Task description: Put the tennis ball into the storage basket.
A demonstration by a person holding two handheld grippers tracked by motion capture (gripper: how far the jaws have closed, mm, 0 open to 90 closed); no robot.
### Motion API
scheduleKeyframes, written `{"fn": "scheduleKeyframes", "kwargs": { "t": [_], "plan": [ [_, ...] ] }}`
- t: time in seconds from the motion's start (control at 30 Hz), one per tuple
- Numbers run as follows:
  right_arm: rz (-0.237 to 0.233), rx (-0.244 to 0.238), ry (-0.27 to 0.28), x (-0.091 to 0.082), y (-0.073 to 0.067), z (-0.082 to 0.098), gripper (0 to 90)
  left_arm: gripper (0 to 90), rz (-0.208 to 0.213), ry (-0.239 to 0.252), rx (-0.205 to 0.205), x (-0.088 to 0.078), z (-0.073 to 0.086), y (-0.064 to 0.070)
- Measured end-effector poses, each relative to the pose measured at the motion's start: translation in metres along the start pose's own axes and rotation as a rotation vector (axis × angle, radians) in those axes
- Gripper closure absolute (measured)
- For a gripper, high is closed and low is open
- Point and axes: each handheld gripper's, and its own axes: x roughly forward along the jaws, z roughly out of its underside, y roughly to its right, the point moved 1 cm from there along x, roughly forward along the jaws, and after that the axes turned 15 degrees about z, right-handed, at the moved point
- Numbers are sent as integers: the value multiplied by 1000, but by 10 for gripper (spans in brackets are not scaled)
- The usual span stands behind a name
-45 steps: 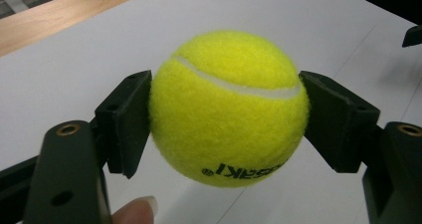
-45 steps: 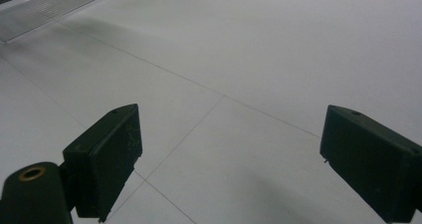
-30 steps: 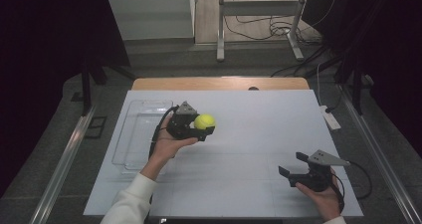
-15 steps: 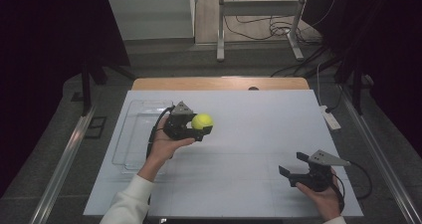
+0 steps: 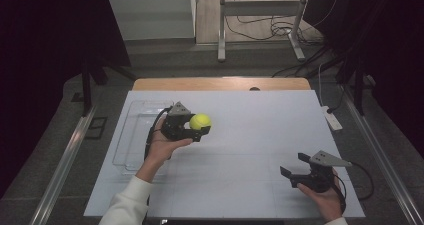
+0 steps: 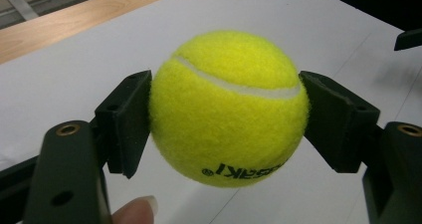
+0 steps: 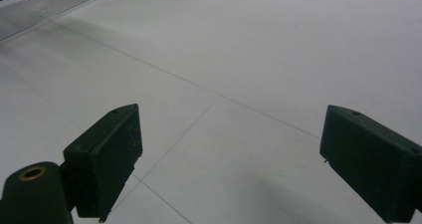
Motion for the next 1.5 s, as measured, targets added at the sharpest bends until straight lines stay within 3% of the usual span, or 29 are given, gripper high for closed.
{"fn": "scheduleKeyframes", "kwargs": {
  "t": [1.0, 1.5],
  "plan": [
    [4, -1, -2, 0, 0, 0, 101, 266, -57, 55, -13, -24, 0, -9],
    [2, -1, -1, 0, 0, 0, 101, 267, -92, 91, -41, -41, 2, -19]
  ]
}}
